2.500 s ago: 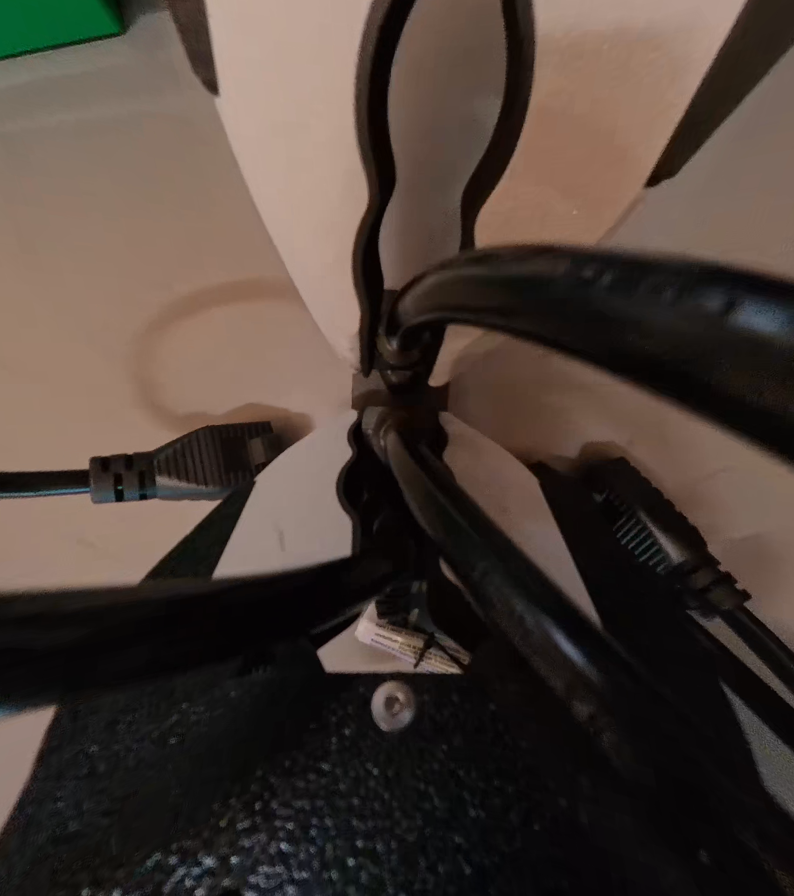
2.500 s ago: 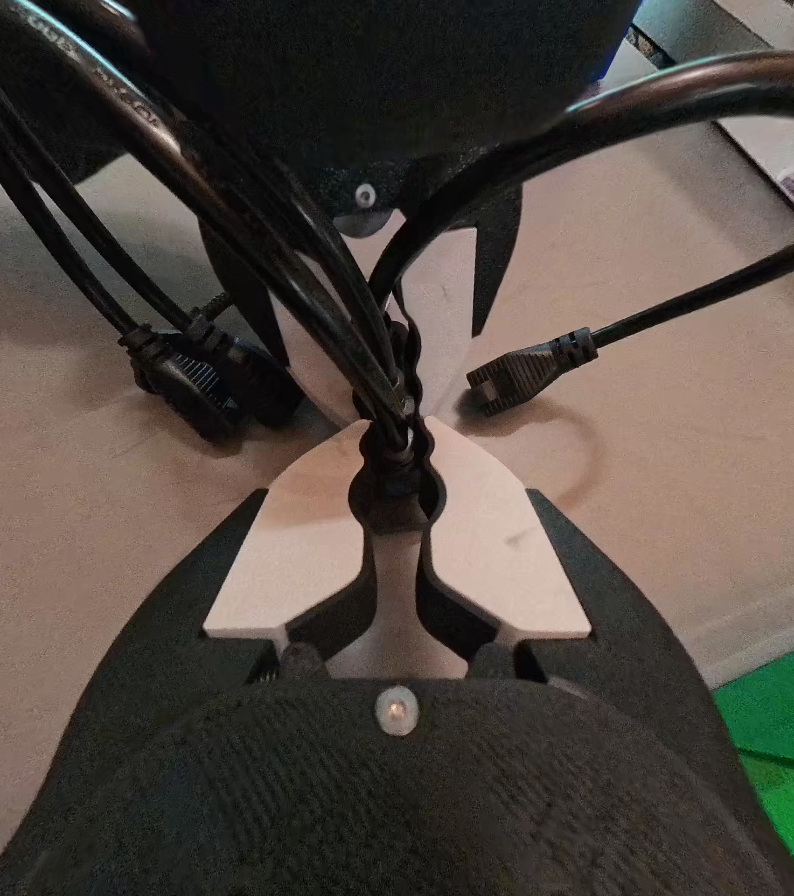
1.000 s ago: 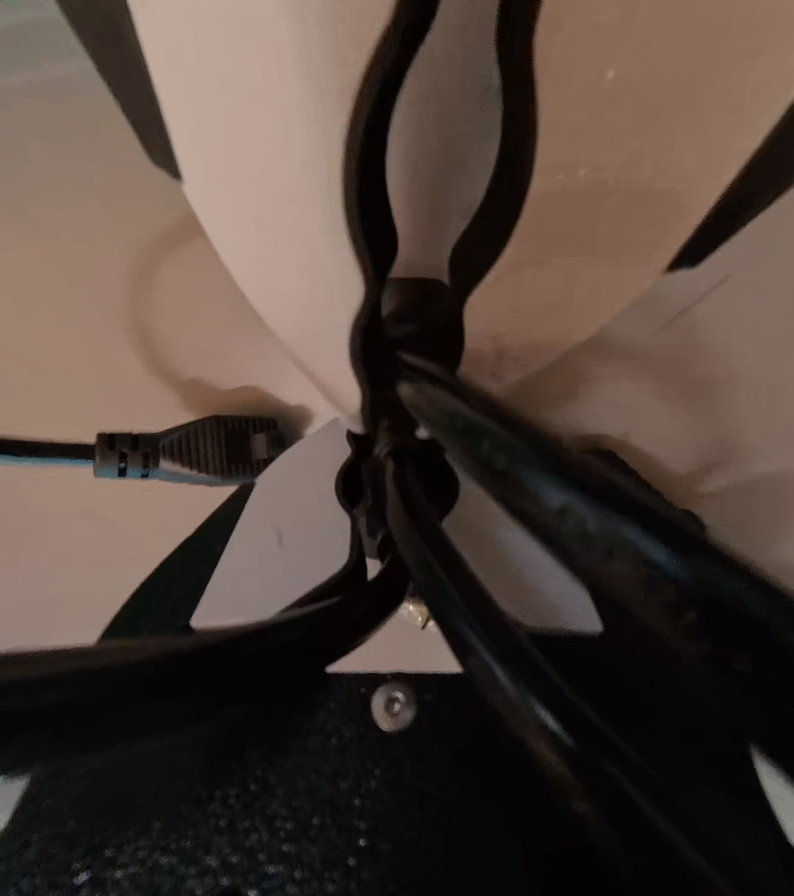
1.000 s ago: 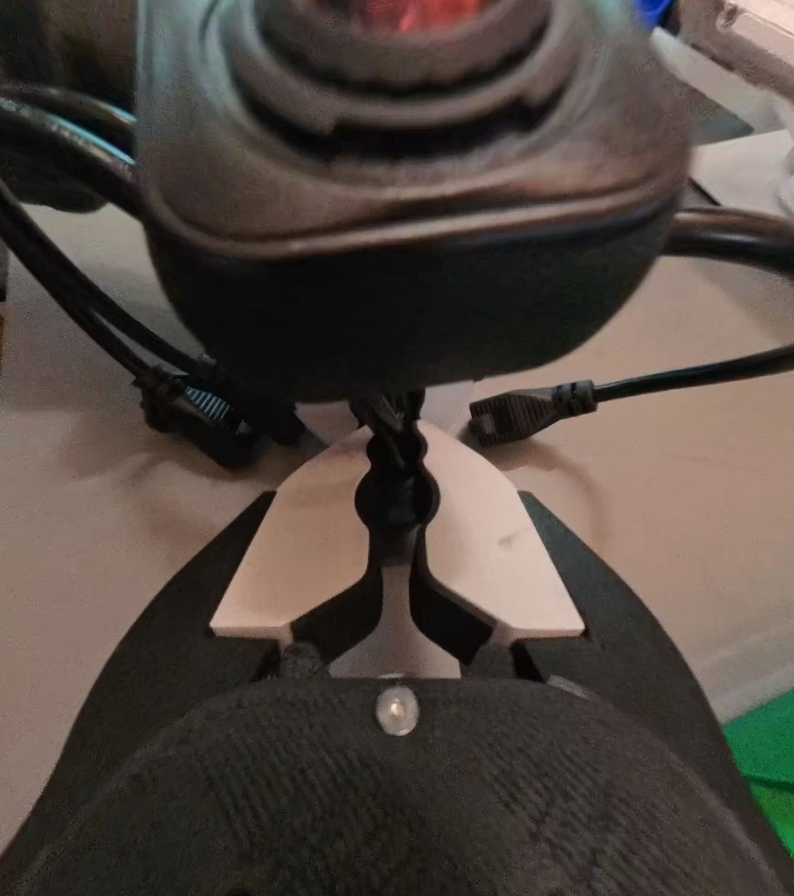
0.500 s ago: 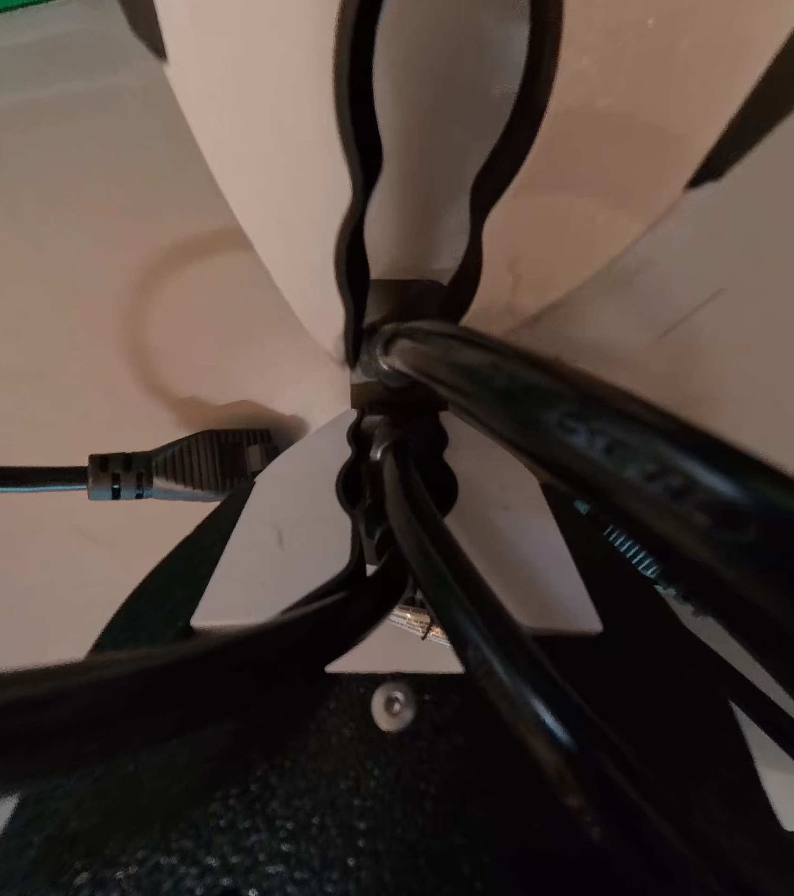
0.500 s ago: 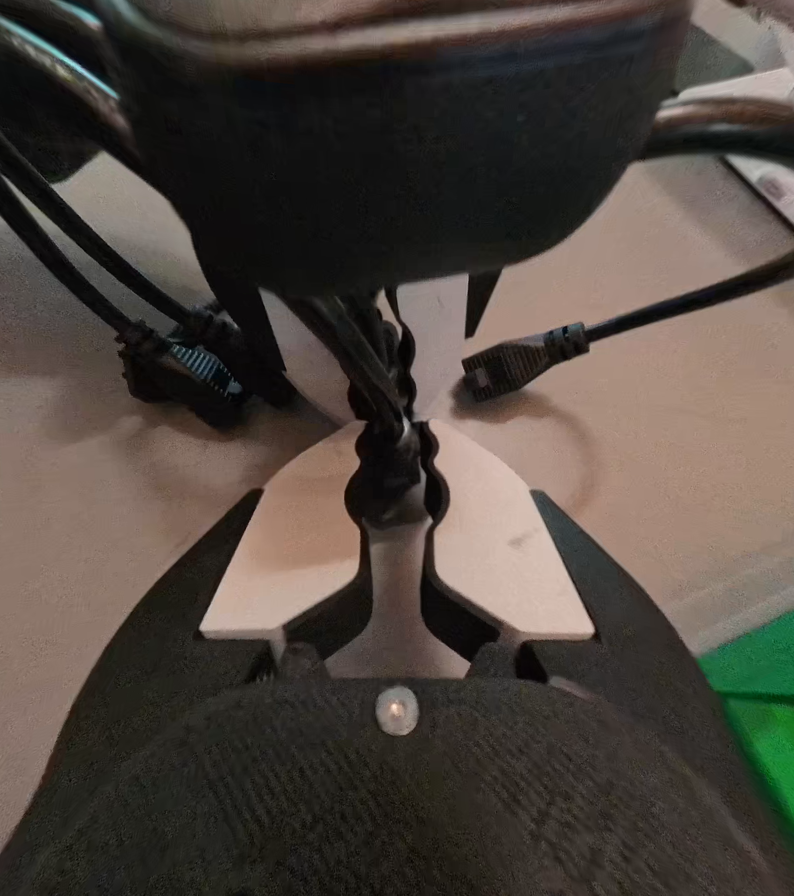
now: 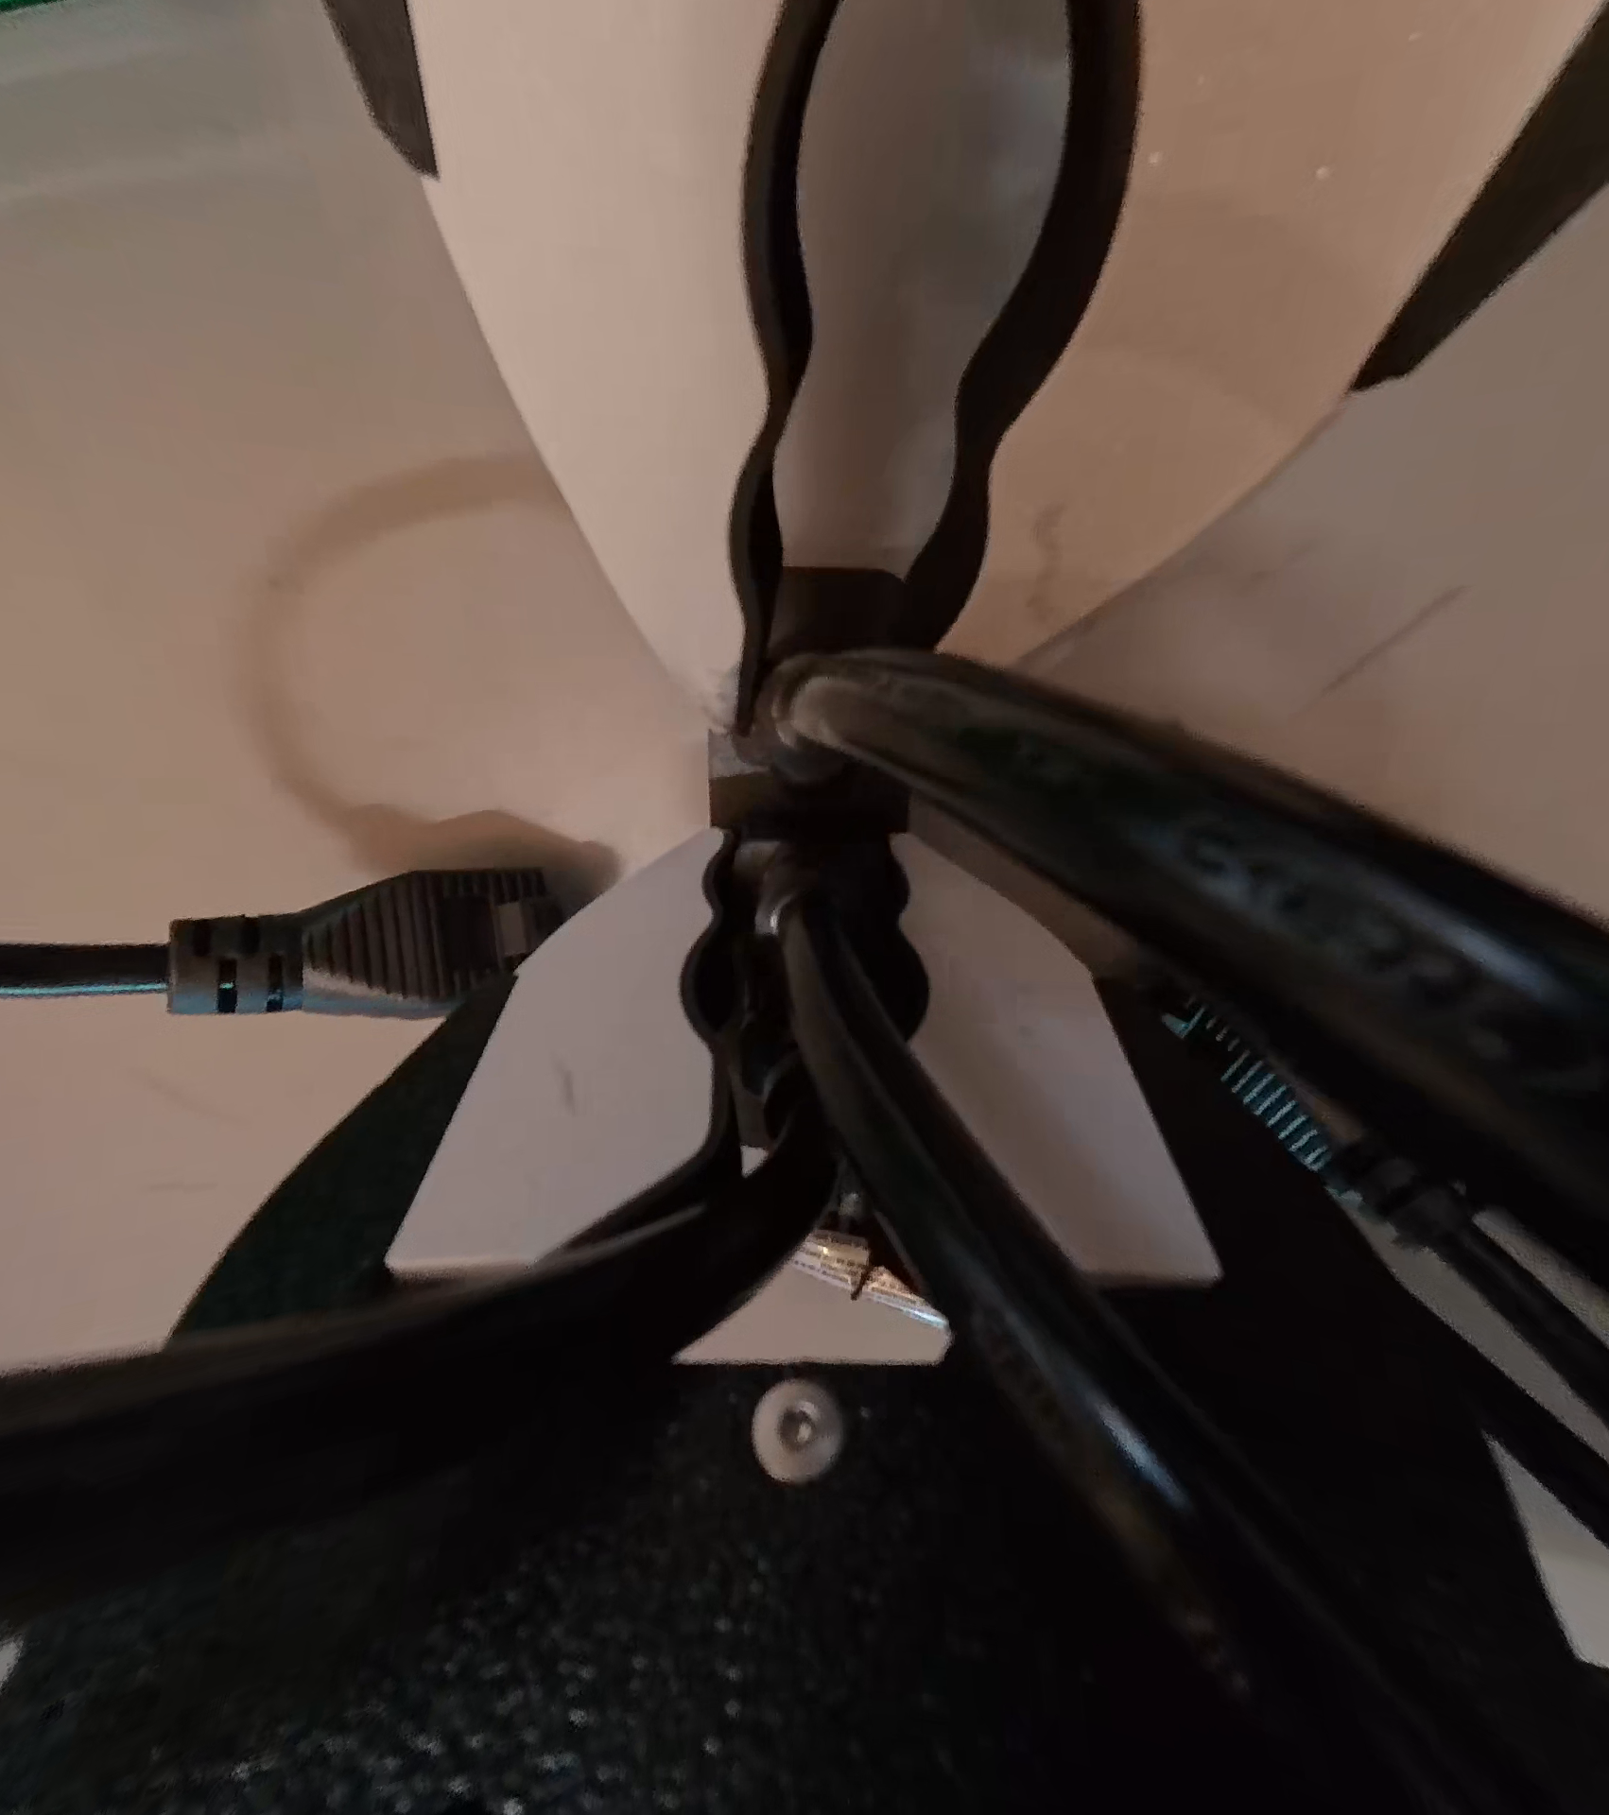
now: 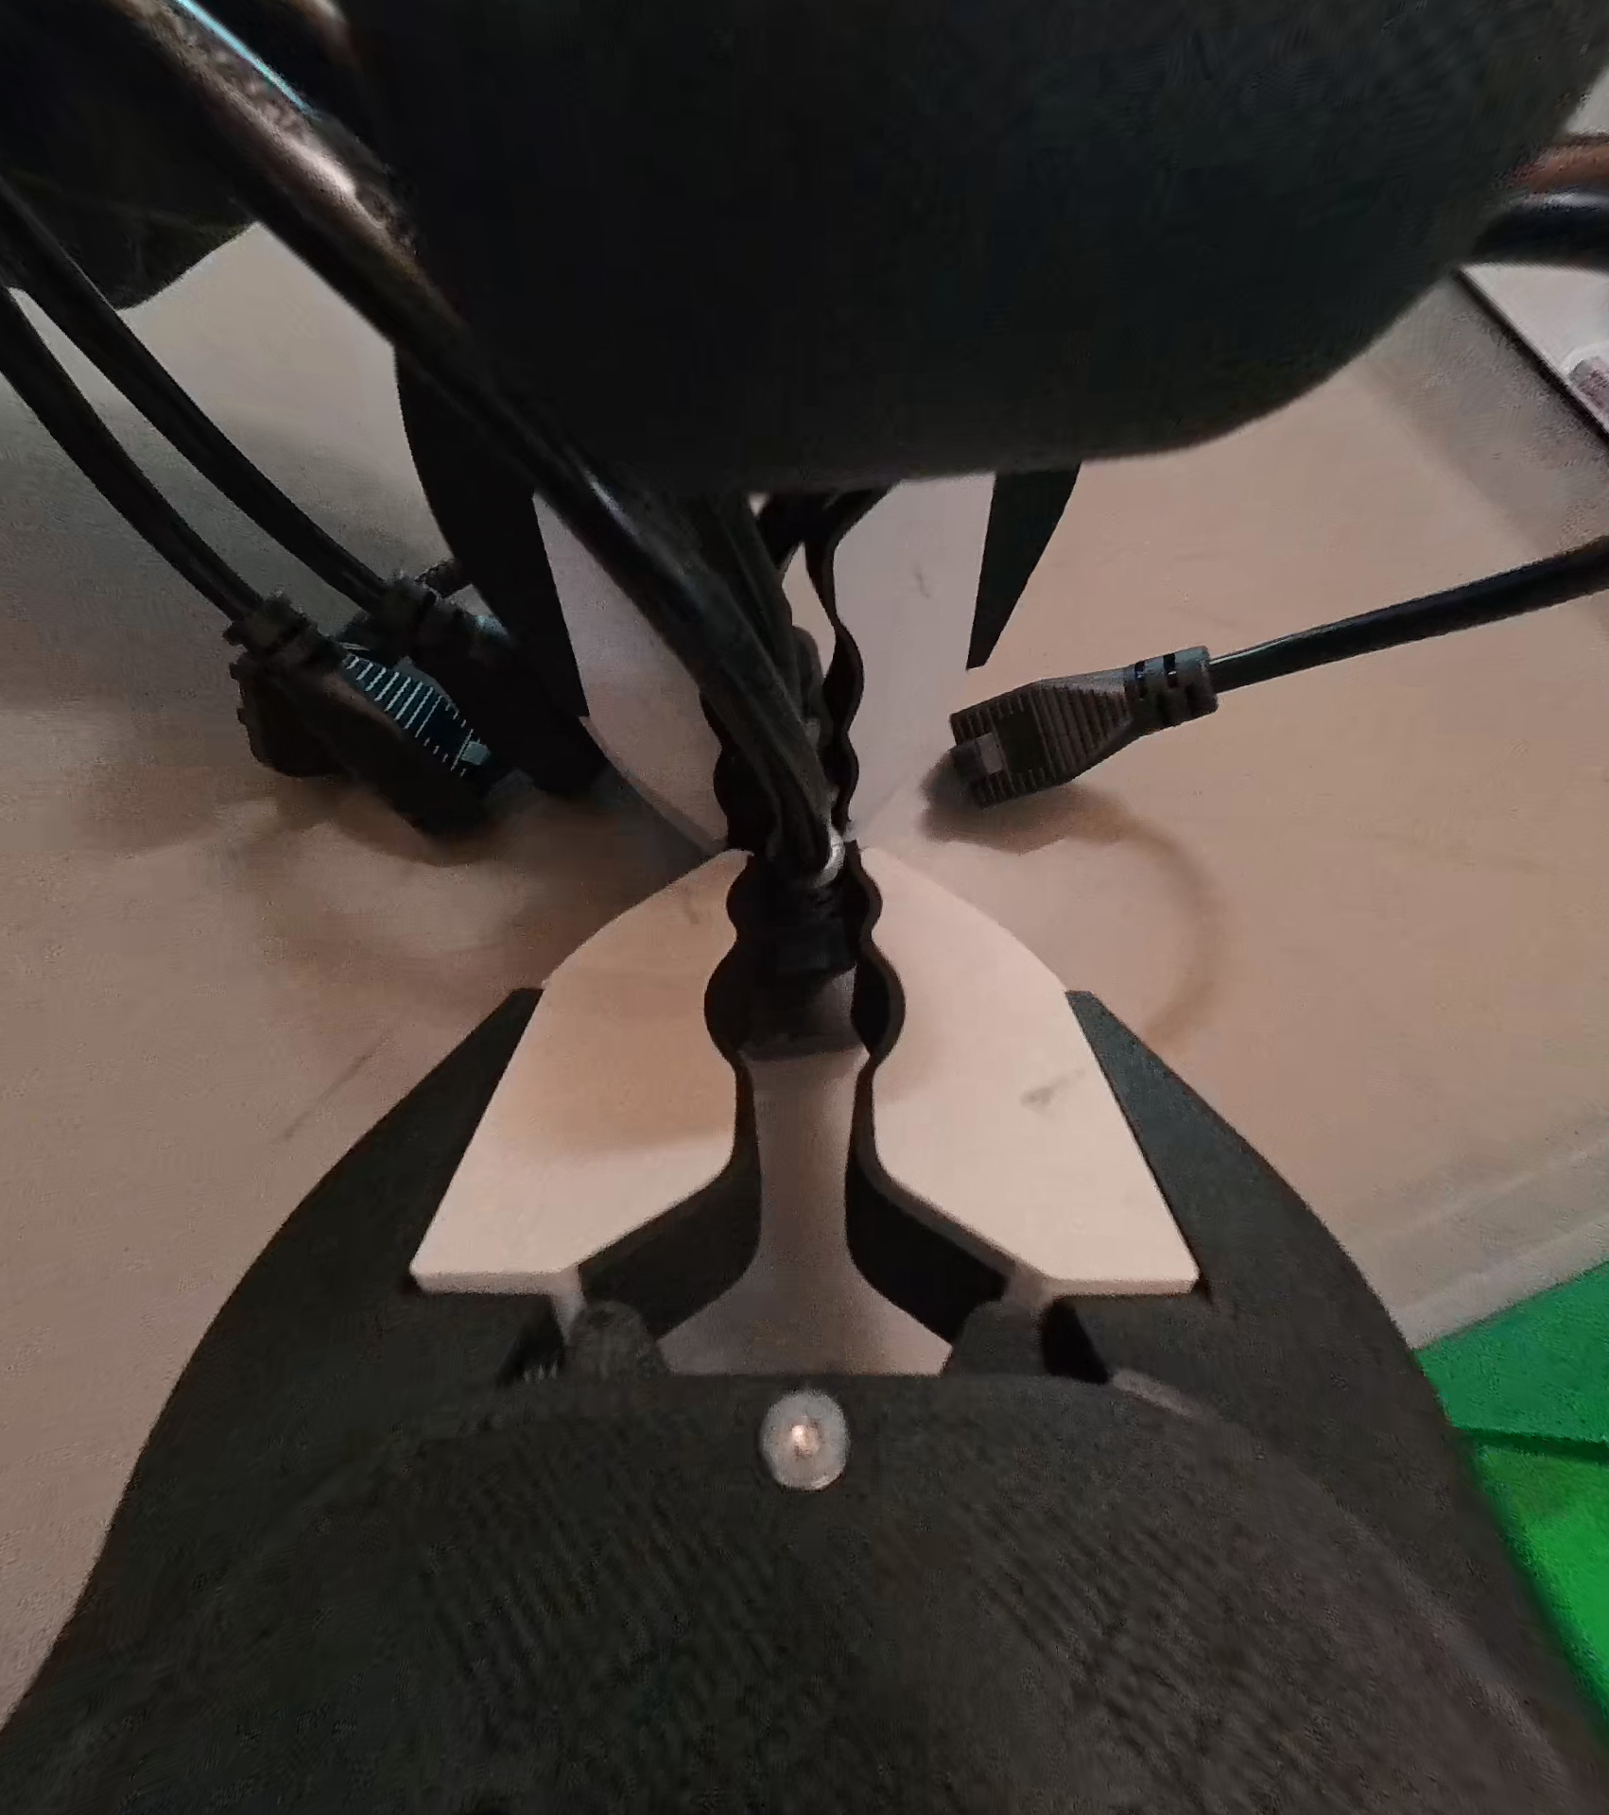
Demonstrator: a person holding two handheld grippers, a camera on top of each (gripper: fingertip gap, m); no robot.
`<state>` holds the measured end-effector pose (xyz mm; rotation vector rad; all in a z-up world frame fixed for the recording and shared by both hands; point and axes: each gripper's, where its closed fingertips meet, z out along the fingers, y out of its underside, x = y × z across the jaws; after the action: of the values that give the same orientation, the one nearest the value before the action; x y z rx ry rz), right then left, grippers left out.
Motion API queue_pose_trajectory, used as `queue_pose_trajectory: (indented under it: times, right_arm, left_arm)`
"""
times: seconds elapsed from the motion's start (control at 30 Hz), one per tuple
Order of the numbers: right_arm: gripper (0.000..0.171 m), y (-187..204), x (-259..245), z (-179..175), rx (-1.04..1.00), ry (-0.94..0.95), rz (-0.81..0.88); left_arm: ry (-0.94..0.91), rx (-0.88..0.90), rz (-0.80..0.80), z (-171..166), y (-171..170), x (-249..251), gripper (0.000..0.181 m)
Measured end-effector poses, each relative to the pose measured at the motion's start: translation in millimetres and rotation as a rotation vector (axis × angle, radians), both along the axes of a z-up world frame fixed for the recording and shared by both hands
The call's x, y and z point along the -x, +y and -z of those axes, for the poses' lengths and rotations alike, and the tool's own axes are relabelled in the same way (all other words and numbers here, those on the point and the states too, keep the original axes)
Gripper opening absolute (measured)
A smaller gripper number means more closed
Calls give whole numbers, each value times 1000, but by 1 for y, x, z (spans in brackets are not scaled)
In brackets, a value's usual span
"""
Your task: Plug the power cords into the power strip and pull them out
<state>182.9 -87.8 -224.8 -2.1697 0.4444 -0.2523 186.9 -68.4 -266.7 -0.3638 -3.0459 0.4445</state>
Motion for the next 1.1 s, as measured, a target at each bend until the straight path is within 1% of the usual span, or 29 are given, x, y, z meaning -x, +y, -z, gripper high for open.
queue_pose_trajectory:
  times: [0.23, 0.37, 0.5, 0.6, 0.67, 0.7, 0.77, 0.8, 0.9, 0.97, 1.0, 1.07, 1.1]
  right_arm:
    - [15, 0, 0, 0, 28, -27, -10]
    - [14, 0, -1, -1, 1, -1, 37]
    - [15, 0, 4, -1, 140, -81, 20]
    - [14, -1, -3, -1, 40, 15, 42]
    - [14, -3, -10, -2, -42, 85, 80]
    - [14, -2, -11, -3, -66, 83, 80]
    - [14, 1, -4, -2, -1, -10, 19]
    - [14, 0, -2, -3, 28, -22, 4]
    - [14, 0, -3, -3, 53, -13, -19]
    - [14, 1, -10, -3, -43, 61, 25]
    - [14, 2, -9, -4, -61, 63, 30]
    - [14, 4, -3, -4, 5, -8, -3]
    - [14, 4, 0, -4, 20, -15, -16]
  left_arm:
    - [-1, -6, 3, 0, 0, 0, 25]
    - [-24, -40, 3, 0, 1, -1, 25]
    - [-24, -28, 30, 0, 0, 2, 25]
    - [-35, -29, 10, 1, 0, -1, 25]
    - [-22, -24, -41, 1, -1, -4, 25]
    - [-16, -23, -51, 1, -1, -5, 25]
    - [1, -21, -37, 1, 1, -2, 25]
    - [18, -9, -42, 1, 1, -1, 26]
    - [17, 0, -46, 1, 1, -1, 26]
    - [-14, -24, -63, 2, 2, -5, 26]
    - [-10, -25, -64, 2, 3, -5, 26]
    - [10, -19, -43, 2, 4, -2, 26]
    - [9, -15, -23, 2, 4, 0, 26]
